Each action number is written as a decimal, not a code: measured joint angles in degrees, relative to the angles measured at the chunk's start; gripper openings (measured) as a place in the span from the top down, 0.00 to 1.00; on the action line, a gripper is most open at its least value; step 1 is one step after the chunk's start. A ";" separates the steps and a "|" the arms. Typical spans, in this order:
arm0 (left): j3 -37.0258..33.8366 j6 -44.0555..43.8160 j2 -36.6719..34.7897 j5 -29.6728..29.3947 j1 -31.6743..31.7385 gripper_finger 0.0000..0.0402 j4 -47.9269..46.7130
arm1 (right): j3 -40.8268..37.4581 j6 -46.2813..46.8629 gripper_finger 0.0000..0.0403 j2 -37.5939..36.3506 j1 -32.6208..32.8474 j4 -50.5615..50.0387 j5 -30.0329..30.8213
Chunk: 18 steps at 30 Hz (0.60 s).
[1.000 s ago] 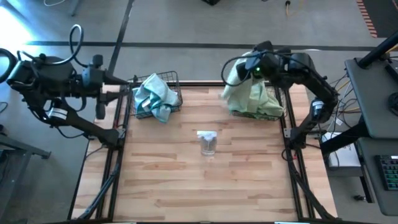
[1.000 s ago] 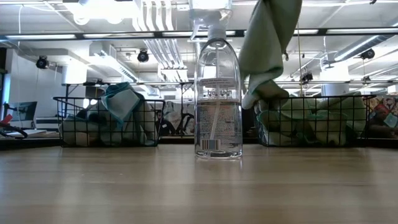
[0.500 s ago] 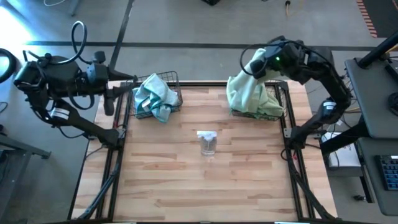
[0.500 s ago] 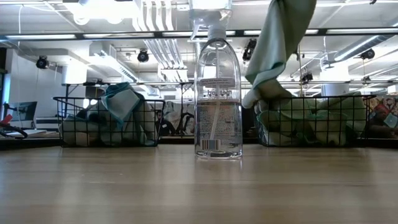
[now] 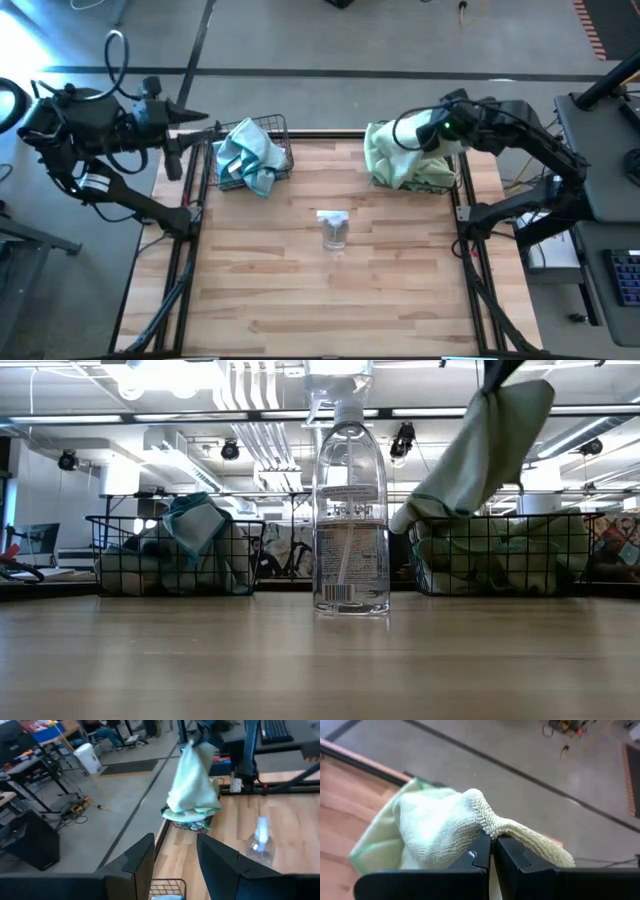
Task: Sort microfiber towel by color & place in baskets
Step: Put the green towel into the right wire basket
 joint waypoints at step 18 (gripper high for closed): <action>0.00 0.19 -3.18 -0.21 0.00 0.67 4.47 | -12.16 3.25 0.98 -4.20 0.00 0.07 -1.87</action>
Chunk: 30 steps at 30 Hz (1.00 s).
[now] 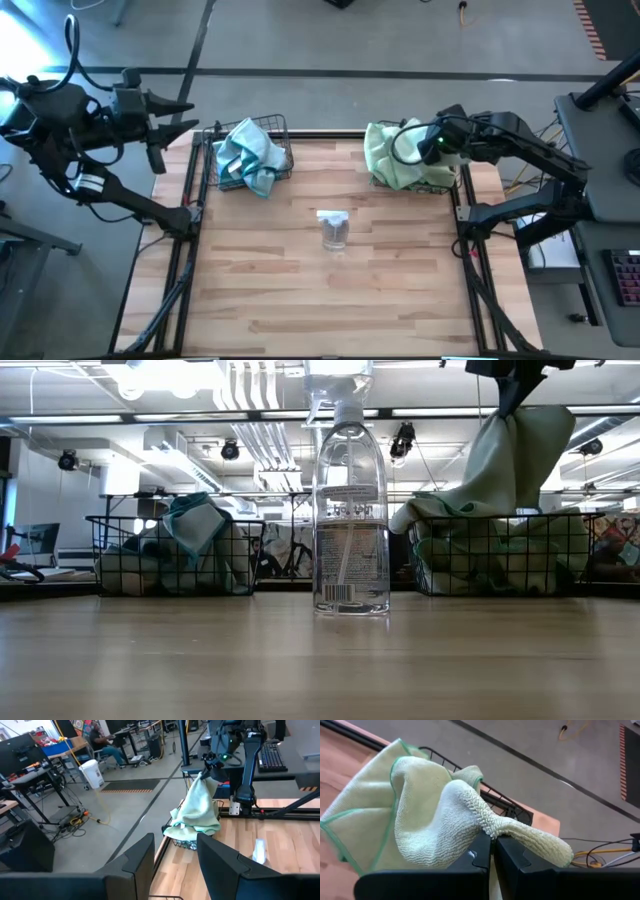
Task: Sort microfiber towel by color & place in baskets
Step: Put the green towel into the right wire basket
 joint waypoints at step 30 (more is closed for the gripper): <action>0.00 0.19 -0.76 0.09 0.00 0.67 0.02 | -6.50 -4.04 0.90 0.07 0.00 -0.02 3.44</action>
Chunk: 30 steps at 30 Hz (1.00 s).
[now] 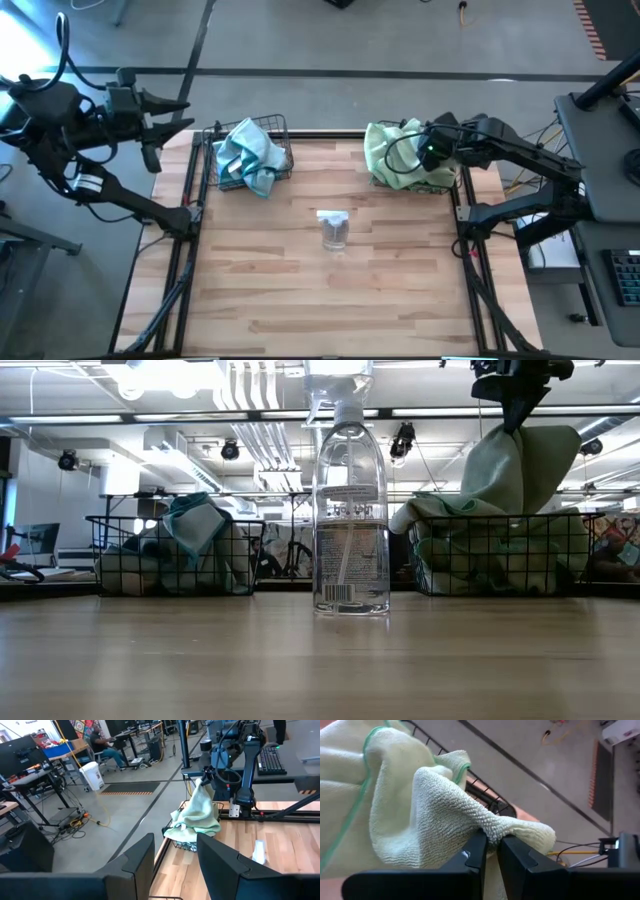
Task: Sort microfiber towel by color & place in baskets
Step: Put the green towel into the right wire basket
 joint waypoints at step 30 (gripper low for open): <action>0.00 0.01 -0.23 0.09 -0.02 0.67 0.39 | 0.00 2.34 0.90 0.67 0.00 2.05 5.06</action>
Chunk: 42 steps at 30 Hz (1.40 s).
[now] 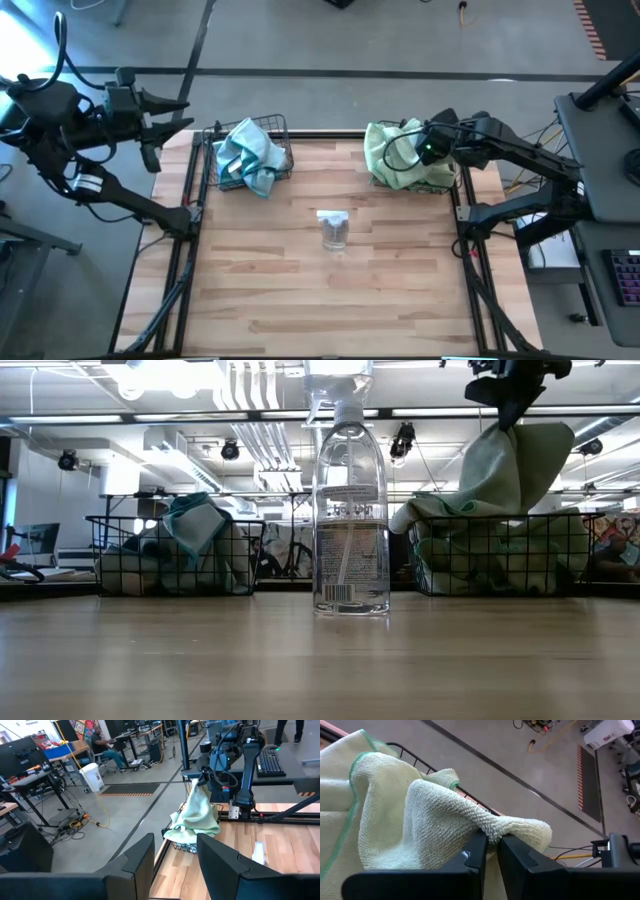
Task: Sort microfiber towel by color & place in baskets
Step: Put the green towel into the right wire basket
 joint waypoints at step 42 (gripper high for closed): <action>0.02 0.00 -1.01 -0.02 0.00 0.67 -0.04 | 0.00 4.70 0.86 8.15 -9.08 3.48 -8.54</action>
